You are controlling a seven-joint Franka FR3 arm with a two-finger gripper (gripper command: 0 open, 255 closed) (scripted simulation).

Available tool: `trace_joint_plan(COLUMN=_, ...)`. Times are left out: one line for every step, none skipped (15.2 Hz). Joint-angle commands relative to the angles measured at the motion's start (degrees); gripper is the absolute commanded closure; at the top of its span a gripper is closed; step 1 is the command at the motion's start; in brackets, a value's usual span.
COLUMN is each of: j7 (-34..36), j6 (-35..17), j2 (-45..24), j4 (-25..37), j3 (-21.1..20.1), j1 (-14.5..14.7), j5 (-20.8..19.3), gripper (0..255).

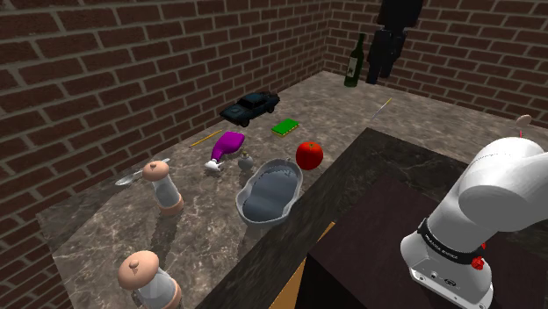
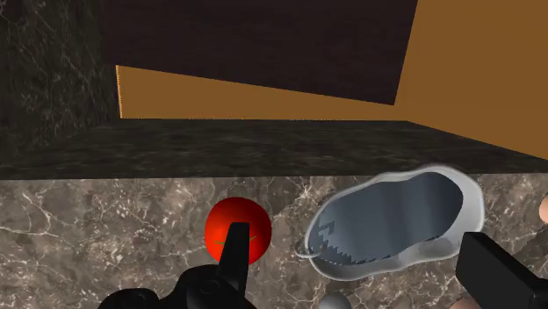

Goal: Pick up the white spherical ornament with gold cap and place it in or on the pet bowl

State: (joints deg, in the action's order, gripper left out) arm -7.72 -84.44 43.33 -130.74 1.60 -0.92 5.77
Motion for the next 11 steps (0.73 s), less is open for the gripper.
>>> trace_joint_plan(j7=0.0, j6=0.0, j2=0.0, j4=0.0, j3=0.0, j1=0.0, j5=0.0, gripper=0)
trace_joint_plan(j7=0.47, j6=-2.18, j2=-0.64, j4=-1.07, j3=-0.58, j1=0.15, j5=0.4, gripper=0)
trace_joint_plan(j7=0.92, j6=-4.37, j2=-1.36, j4=-2.06, j3=-1.17, j1=0.29, j5=0.79, gripper=0)
trace_joint_plan(j7=1.37, j6=-6.56, j2=-2.17, j4=-2.97, j3=-1.77, j1=0.45, j5=1.17, gripper=0)
trace_joint_plan(j7=1.81, j6=-8.76, j2=-3.08, j4=-3.8, j3=-2.36, j1=0.6, j5=1.54, gripper=0)
trace_joint_plan(j7=2.25, j6=-10.97, j2=-4.07, j4=-4.53, j3=-2.94, j1=0.77, j5=1.89, gripper=0)
trace_joint_plan(j7=2.69, j6=-13.17, j2=-5.15, j4=-5.18, j3=-3.53, j1=0.94, j5=2.22, gripper=0)
trace_joint_plan(j7=3.12, j6=-15.38, j2=-6.31, j4=-5.75, j3=-4.11, j1=1.11, j5=2.54, gripper=0)
trace_joint_plan(j7=3.55, j6=-17.58, j2=-7.56, j4=-6.22, j3=-4.69, j1=1.26, j5=2.84, gripper=0)
trace_joint_plan(j7=3.98, j6=-19.77, j2=-8.89, j4=-6.61, j3=-5.28, j1=1.41, j5=3.11, gripper=0)
trace_joint_plan(j7=4.41, j6=-21.96, j2=-10.3, j4=-6.9, j3=-5.86, j1=1.56, j5=3.36, gripper=0)
